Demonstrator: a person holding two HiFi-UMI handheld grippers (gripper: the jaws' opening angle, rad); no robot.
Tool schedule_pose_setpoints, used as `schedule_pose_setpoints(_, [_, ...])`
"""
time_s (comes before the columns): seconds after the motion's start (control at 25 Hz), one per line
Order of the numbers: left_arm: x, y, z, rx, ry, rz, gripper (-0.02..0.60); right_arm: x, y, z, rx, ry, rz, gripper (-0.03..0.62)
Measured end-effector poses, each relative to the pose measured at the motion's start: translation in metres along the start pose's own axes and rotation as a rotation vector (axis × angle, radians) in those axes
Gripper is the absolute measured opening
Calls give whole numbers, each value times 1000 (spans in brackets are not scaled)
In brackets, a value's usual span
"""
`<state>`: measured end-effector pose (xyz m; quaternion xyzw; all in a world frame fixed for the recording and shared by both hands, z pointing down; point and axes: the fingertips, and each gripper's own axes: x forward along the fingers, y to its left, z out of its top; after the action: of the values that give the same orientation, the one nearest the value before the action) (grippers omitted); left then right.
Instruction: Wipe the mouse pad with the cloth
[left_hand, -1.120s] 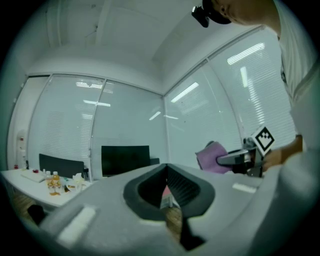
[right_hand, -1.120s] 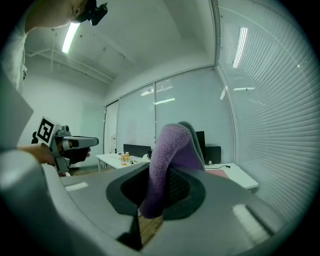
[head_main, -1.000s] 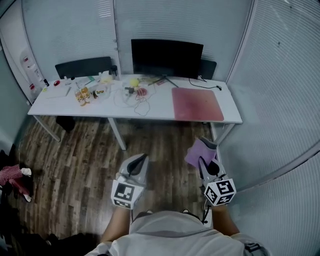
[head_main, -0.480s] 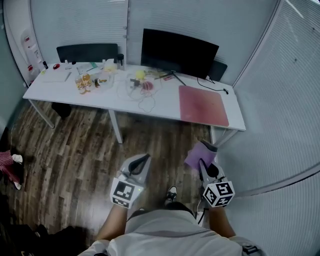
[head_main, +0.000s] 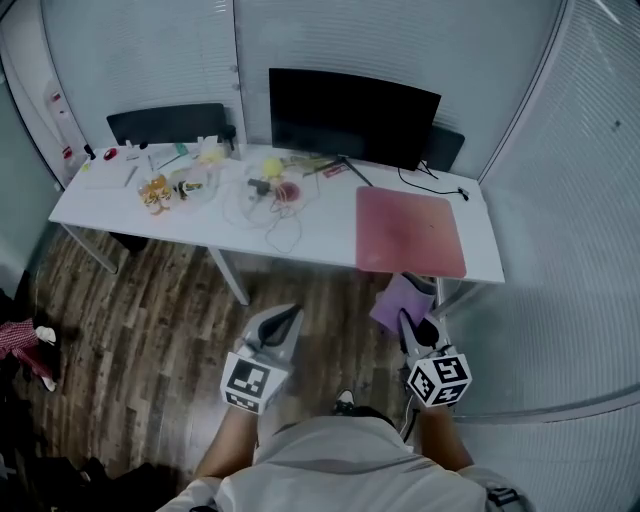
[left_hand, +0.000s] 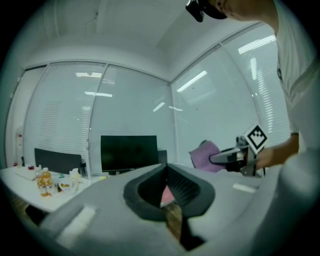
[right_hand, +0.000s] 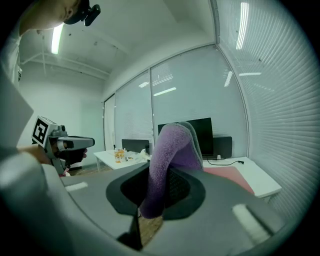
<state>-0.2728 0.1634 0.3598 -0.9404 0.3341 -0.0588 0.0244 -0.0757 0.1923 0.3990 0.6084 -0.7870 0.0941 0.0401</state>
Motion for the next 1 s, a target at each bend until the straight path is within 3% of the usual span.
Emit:
schedule_pose_setpoints(0.48, [182,-42,2,-6,56,-49,3,46,-178,-13,98,37,-5,55])
schedule_pose_setpoints(0.76, [242,-40,-2,-11,66,-57,3,67,-223,-30,141,59,-8,55])
schedule_pose_setpoints(1.0, [288,-32,-15,-23,70,-115,3,90,-255,-30,140,60,-48,55])
